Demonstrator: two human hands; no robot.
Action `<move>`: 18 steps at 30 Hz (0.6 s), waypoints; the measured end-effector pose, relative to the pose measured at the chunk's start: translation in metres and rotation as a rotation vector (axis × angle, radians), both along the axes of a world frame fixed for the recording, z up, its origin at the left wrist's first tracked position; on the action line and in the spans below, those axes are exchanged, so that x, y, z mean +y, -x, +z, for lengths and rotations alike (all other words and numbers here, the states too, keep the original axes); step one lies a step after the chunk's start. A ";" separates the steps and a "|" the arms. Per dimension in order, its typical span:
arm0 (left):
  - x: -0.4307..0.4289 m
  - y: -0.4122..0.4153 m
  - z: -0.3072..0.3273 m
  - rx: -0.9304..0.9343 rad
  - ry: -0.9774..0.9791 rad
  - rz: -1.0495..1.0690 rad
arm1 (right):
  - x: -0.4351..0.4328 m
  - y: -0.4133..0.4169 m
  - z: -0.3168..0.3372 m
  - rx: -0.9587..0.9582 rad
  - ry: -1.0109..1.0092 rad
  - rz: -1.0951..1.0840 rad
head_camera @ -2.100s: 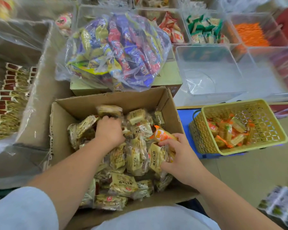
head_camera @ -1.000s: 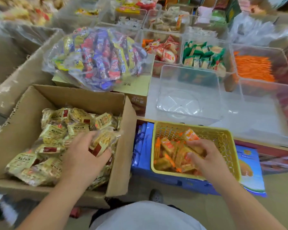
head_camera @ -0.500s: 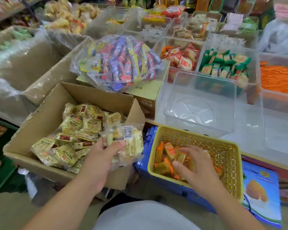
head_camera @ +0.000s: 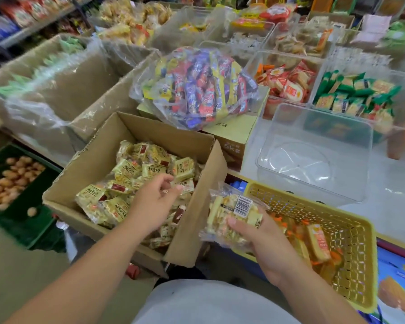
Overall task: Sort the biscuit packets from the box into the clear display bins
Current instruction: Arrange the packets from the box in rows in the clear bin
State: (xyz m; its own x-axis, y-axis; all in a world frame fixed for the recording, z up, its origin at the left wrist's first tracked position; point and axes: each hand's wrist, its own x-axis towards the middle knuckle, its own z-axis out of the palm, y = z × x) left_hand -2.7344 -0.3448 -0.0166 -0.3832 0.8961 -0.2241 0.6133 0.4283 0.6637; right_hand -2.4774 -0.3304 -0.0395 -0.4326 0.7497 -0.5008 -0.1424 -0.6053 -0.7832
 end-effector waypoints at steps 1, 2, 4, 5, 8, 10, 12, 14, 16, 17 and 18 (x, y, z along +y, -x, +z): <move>0.005 0.017 -0.008 0.104 0.029 0.015 | 0.001 0.002 -0.001 -0.008 0.010 -0.006; 0.009 0.034 -0.015 0.208 0.059 0.011 | 0.003 0.004 -0.002 -0.017 0.019 -0.014; 0.017 0.062 -0.029 0.349 0.102 -0.039 | 0.006 0.009 -0.002 -0.043 0.025 -0.033; 0.022 0.074 -0.037 0.383 0.108 -0.077 | 0.007 0.012 -0.002 -0.059 0.024 -0.044; 0.041 0.101 -0.058 0.526 0.148 -0.253 | 0.012 0.016 0.002 -0.096 0.031 -0.075; 0.057 0.113 -0.070 0.688 0.312 -0.410 | 0.015 0.016 0.004 -0.117 0.026 -0.094; 0.070 0.121 -0.079 0.745 0.531 -0.494 | 0.017 0.016 0.004 -0.139 0.028 -0.118; 0.078 0.125 -0.086 0.681 0.640 -0.503 | 0.017 0.016 0.003 -0.149 0.037 -0.143; 0.081 0.125 -0.091 0.689 0.616 -0.523 | 0.017 0.018 0.004 -0.161 0.036 -0.158; 0.083 0.126 -0.093 0.716 0.596 -0.529 | 0.016 0.020 0.004 -0.170 0.034 -0.161; 0.084 0.126 -0.093 0.733 0.578 -0.529 | 0.016 0.020 0.004 -0.178 0.032 -0.161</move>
State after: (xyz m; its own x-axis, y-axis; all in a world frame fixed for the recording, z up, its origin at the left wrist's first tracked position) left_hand -2.8603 -0.2612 -0.1094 -0.1911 0.8198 -0.5399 0.9794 0.1229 -0.1600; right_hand -2.4978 -0.3143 -0.0353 -0.2112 0.7845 -0.5830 -0.1007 -0.6108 -0.7854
